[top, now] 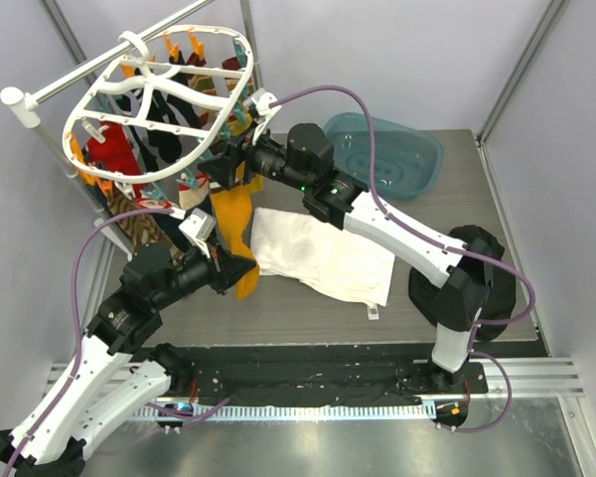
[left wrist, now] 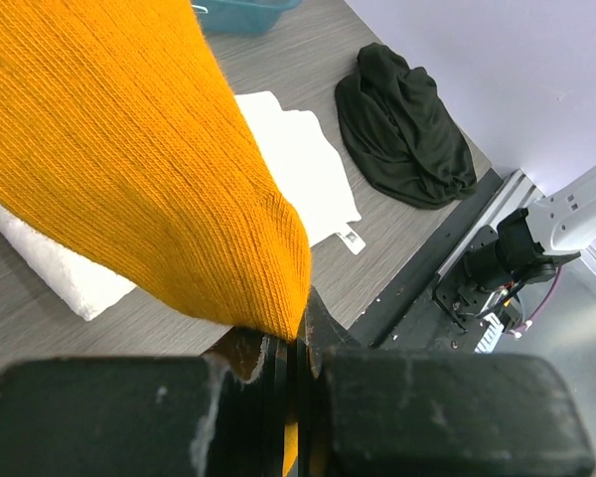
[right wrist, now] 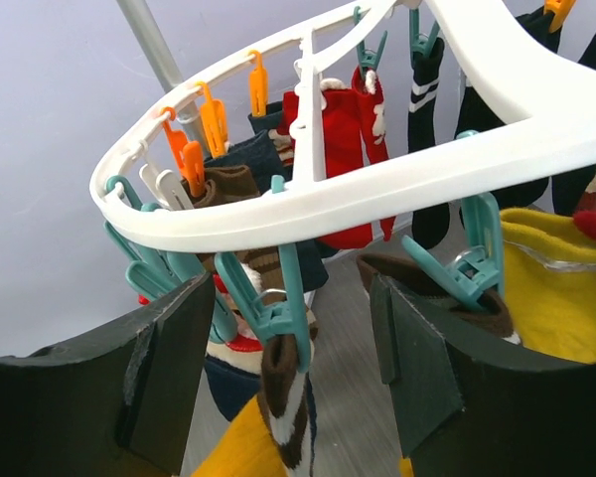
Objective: Remove the socks clipped to the hanger
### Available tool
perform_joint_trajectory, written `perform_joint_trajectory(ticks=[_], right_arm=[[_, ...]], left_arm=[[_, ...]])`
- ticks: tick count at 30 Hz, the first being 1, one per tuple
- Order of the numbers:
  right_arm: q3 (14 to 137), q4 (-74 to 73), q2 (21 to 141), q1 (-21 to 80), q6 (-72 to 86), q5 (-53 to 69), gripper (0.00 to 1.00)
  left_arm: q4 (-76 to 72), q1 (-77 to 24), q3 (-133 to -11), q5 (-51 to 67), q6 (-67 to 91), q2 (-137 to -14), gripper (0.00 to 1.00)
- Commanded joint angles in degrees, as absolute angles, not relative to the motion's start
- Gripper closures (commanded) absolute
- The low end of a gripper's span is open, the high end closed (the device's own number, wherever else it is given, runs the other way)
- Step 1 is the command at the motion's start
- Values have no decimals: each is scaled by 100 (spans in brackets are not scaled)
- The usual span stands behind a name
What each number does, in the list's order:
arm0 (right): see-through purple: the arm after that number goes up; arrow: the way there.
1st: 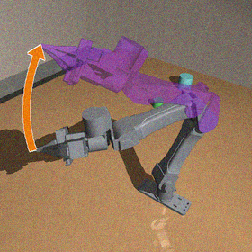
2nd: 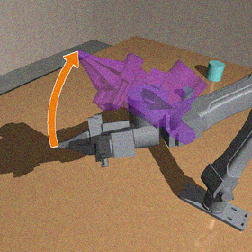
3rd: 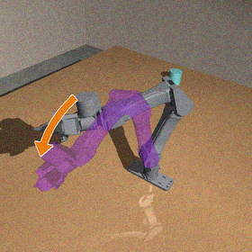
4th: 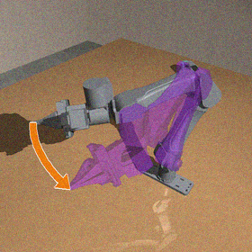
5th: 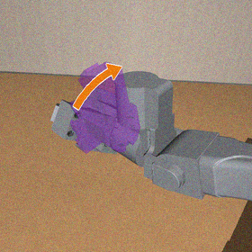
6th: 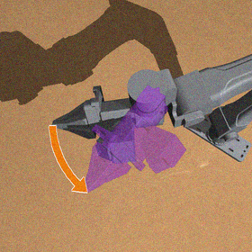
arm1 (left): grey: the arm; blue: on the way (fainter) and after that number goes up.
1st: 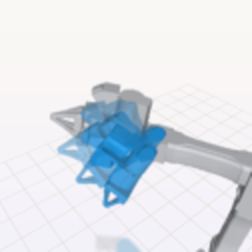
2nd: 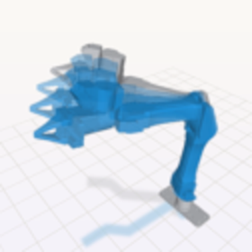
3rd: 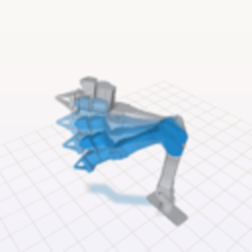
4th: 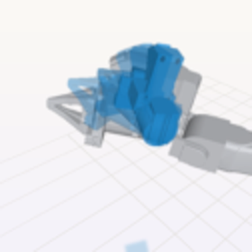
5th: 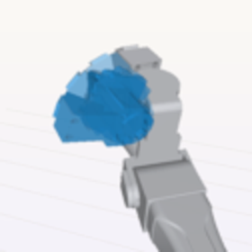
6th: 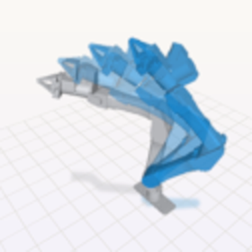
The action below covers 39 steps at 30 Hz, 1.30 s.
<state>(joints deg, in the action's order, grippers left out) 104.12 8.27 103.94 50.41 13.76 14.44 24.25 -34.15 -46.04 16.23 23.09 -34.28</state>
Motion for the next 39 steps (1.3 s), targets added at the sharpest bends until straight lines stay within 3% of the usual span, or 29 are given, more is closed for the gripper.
perform_joint_trajectory(ticks=[1,6,9,10,13,16,20,23,24,26,27,30,33,39], right_arm=[[10758,984,10432,5141,1143,1169,31],[10863,1011,10459,5212,976,976,38],[10890,1020,10494,5221,976,871,54],[10890,1011,10485,5221,967,853,66],[10890,914,10477,5221,932,879,85],[10881,844,10459,5221,975,879,99],[10776,879,10398,5221,1072,870,99],[10679,853,10345,5221,1160,853,95],[10661,835,10284,5221,1178,844,82],[10495,783,10178,5221,1204,905,68],[10416,765,10117,5221,1204,984,54],[9916,685,9704,5212,1195,1081,38],[9134,756,9125,5221,1090,1125,31],[7411,932,7771,5221,432,1475,29]], left_arm=[[2232,-3428,-4579,1767,2197,-3436,100],[2224,-3428,-4588,1784,2197,-3463,100],[2215,-3428,-4579,1802,2197,-3463,100],[2215,-3428,-4579,1810,2197,-3472,100],[2232,-3428,-4570,1802,2206,-3454,100],[2215,-3428,-4553,1767,2215,-3445,100],[2241,-3428,-4562,1758,2241,-3472,100],[2259,-3428,-4553,1749,2250,-3472,100],[2259,-3428,-4553,1740,2250,-3463,100],[2259,-3428,-4553,1723,2250,-3445,100],[2259,-3428,-4544,1714,2241,-3428,100],[2285,-3428,-4553,1714,2232,-3419,100],[2285,-3419,-4544,1784,2206,-3393,100],[2206,-3428,-4509,1881,2188,-3261,100]])
